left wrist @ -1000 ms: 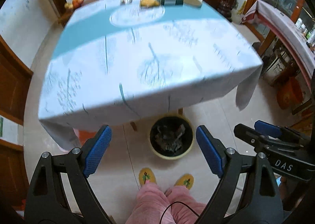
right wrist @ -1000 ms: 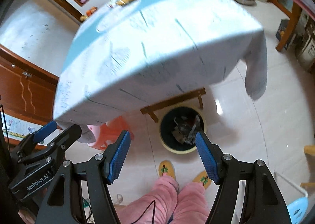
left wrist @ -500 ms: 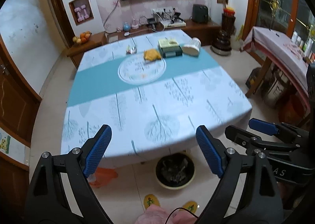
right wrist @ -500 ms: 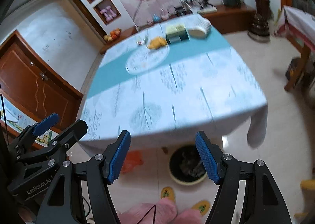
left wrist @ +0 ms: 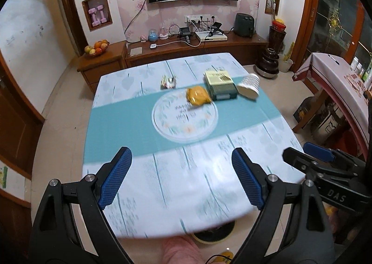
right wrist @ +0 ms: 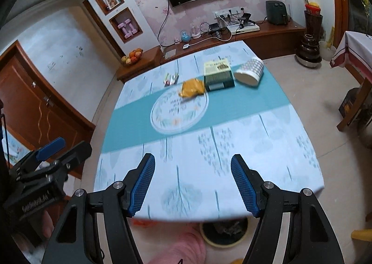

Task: Collect trash
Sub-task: 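Raise both open tools back above the table items, then grasp the green-white wrapper with the left tool while the right tool grasps the yellow packet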

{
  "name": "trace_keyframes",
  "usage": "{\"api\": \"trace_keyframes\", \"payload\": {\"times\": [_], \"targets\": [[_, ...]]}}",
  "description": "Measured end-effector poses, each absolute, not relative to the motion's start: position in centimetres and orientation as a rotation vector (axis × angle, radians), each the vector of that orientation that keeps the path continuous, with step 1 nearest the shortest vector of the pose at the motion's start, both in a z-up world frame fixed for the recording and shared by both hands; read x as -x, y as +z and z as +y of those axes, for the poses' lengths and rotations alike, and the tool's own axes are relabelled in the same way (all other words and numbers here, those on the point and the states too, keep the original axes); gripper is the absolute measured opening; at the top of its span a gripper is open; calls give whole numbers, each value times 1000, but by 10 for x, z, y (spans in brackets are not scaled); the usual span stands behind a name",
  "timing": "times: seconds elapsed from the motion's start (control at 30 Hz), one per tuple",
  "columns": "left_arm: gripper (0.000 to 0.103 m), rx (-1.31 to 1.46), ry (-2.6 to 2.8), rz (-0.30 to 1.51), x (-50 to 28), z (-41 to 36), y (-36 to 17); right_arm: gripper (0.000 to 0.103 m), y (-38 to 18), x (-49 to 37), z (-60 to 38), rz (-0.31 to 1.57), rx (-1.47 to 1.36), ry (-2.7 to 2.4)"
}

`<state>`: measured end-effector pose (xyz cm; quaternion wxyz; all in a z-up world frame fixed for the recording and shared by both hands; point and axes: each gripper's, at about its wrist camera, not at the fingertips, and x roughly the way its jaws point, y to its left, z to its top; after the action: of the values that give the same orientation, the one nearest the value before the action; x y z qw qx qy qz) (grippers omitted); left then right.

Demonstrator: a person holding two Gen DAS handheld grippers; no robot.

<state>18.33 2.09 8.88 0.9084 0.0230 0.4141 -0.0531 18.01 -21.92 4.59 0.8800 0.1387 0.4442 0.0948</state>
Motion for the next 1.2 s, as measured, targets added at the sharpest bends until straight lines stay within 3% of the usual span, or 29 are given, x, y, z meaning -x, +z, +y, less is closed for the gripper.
{"api": "trace_keyframes", "payload": {"times": [0.27, 0.47, 0.67, 1.2], "targets": [[86, -45, -171, 905, -349, 79, 78, 69, 45, -309, -180, 947, -343, 93], [86, -33, -218, 997, -464, 96, 39, 67, 31, -406, -151, 964, -371, 28], [86, 40, -259, 1118, -556, 96, -22, 56, -9, -482, -138, 1012, -396, -35], [86, 88, -244, 1325, -659, 50, -137, 53, -95, -553, -152, 1080, -443, -113]]}}
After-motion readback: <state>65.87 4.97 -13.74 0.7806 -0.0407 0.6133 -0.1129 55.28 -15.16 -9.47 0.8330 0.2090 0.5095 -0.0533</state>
